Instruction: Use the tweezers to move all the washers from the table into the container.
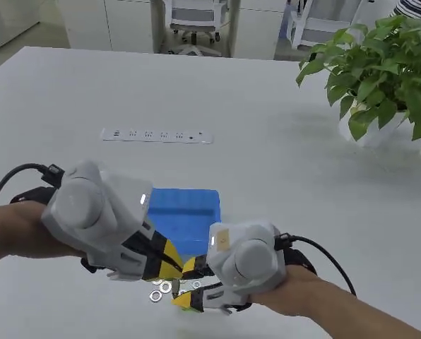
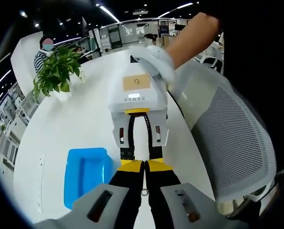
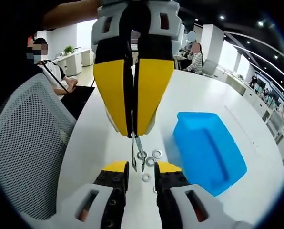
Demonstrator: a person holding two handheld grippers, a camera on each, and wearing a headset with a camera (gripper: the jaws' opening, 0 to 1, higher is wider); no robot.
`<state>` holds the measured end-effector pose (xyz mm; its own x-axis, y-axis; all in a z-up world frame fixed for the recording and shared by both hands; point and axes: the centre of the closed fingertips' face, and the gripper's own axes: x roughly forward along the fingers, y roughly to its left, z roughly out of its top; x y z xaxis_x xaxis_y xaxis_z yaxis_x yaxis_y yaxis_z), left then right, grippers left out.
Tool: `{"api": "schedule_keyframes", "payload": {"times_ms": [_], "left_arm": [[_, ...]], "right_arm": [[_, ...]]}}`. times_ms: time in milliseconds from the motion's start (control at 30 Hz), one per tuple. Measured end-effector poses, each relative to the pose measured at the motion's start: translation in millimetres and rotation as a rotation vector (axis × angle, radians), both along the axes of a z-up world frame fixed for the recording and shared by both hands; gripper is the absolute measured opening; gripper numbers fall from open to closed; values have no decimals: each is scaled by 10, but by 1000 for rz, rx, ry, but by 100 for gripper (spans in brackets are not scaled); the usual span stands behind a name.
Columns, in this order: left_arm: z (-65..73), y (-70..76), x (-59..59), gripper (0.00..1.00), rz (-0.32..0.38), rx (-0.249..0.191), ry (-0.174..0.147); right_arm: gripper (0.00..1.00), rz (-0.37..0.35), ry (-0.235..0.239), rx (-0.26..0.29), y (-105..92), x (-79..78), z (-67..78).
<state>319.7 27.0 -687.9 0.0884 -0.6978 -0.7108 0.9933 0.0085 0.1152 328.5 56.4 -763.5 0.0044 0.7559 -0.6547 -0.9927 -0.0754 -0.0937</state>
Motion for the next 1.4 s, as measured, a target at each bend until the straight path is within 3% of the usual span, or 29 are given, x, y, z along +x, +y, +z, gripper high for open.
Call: {"api": "schedule_keyframes", "payload": {"times_ms": [567,1400], "left_arm": [[5,11,118,5,13,-15,-13],[-62,-15,101,5,6,-23,-4]], "right_arm": [[25,-21,-16,26,-1,98,53],[13,-21,-19,7,-16,73,-34]]}}
